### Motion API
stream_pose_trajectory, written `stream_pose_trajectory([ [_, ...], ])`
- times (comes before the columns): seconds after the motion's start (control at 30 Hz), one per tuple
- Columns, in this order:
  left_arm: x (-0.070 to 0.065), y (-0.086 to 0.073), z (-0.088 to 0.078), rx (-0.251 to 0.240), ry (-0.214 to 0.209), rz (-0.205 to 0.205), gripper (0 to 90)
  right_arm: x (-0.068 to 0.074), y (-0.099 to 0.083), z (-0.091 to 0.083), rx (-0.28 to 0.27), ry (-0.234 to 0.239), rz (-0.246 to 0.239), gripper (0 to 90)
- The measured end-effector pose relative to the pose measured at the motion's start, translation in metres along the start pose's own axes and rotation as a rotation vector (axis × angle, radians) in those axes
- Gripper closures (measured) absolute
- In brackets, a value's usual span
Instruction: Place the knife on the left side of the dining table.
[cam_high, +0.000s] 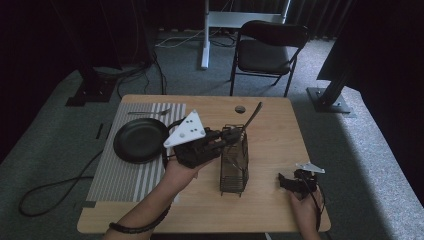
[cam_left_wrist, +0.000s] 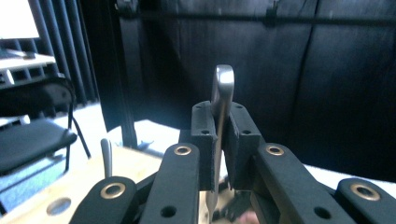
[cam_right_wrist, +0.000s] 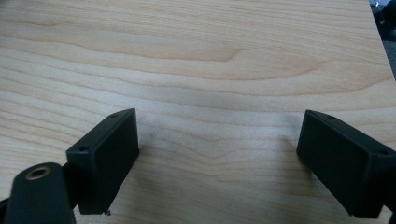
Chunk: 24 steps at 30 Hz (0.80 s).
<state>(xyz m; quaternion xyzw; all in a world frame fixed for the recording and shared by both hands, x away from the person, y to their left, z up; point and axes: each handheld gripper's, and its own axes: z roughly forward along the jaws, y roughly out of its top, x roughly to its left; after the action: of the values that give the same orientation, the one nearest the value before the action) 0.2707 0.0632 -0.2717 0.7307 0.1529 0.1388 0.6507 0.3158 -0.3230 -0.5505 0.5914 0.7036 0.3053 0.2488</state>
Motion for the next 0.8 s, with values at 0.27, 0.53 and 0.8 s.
stream_pose_trajectory([
  [0.27,0.004,0.008,-0.021,-0.011,0.044,0.011,83.8,0.0,0.0,0.0,0.0,0.0,0.0,11.9],
  [0.53,0.014,0.004,-0.049,-0.007,0.119,-0.001,83.8,0.0,0.0,0.0,0.0,0.0,0.0,12.0],
  [0.8,0.029,-0.013,-0.075,0.021,0.215,-0.03,83.8,0.0,0.0,0.0,0.001,0.0,-0.001,11.9],
])
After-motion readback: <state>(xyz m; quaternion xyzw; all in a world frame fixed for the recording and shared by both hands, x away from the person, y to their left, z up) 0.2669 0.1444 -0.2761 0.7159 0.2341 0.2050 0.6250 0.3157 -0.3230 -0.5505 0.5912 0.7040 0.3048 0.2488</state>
